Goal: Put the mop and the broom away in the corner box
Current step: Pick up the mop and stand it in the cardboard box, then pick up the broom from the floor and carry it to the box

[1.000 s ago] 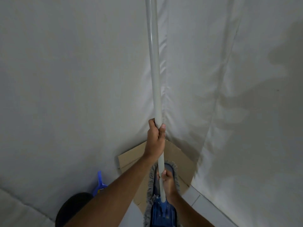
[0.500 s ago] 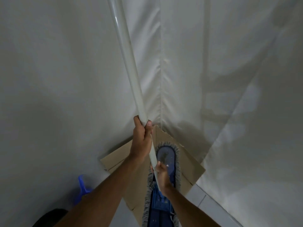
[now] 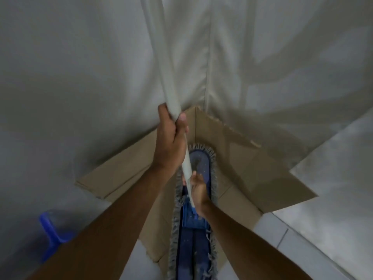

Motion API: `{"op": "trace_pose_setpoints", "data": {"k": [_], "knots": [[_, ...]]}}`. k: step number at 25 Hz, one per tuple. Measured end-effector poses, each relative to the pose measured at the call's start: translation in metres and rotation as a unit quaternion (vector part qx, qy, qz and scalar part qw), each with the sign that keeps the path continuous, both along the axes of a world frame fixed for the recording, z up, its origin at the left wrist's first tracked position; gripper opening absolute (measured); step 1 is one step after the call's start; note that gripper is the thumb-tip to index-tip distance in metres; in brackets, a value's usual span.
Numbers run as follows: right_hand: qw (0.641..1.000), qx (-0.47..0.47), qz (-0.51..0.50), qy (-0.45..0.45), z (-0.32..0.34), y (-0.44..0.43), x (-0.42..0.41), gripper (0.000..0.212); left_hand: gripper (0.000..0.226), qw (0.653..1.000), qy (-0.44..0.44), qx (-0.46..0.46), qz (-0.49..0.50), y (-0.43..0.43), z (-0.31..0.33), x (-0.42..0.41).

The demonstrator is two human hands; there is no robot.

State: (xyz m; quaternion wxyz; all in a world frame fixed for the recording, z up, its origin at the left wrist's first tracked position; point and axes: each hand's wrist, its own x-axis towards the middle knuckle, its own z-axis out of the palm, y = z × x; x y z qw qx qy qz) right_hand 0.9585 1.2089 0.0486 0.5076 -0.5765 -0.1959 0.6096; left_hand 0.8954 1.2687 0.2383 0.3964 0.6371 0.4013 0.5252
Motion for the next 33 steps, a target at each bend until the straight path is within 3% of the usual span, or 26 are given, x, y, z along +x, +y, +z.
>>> {"op": "trace_pose_setpoints", "data": {"k": [6, 9, 13, 20, 22, 25, 27, 29, 33], "knots": [[0.999, -0.025, -0.005, -0.037, -0.111, 0.035, -0.004, 0.038, 0.005, 1.000, -0.011, 0.003, -0.016, 0.026, -0.113, 0.001], [0.999, -0.023, -0.028, -0.037, -0.131, 0.043, -0.007, 0.041, 0.006, 1.000, -0.017, 0.000, -0.022, 0.035, -0.141, -0.002], [0.998, -0.014, -0.018, -0.060, -0.138, 0.049, -0.009, 0.049, 0.006, 1.000, -0.014, -0.009, -0.023, 0.052, -0.154, -0.002], [0.970, -0.114, 0.111, -0.183, -0.098, 0.053, 0.005, 0.052, 0.023, 0.993, 0.039, -0.101, -0.048, 0.069, -0.149, -0.011], [0.962, -0.101, 0.137, -0.211, -0.073, 0.048, 0.011, 0.053, 0.034, 0.986, 0.080, -0.143, -0.032, 0.062, -0.142, -0.014], [0.938, 0.012, 0.139, -0.318, -0.008, 0.023, 0.025, 0.060, 0.075, 0.967, 0.166, -0.190, 0.023, 0.033, -0.114, -0.027], [0.875, 0.094, 0.172, -0.443, 0.059, 0.016, 0.038, 0.061, 0.090, 0.944, 0.283, -0.140, 0.097, 0.014, -0.065, -0.044], [0.803, 0.152, 0.183, -0.546, 0.147, 0.021, 0.047, 0.064, 0.088, 0.904, 0.390, -0.036, 0.171, 0.007, 0.010, -0.057], [0.714, 0.280, 0.131, -0.628, 0.368, 0.051, 0.043, 0.069, 0.082, 0.838, 0.460, 0.104, 0.274, 0.022, 0.219, -0.063]]}}
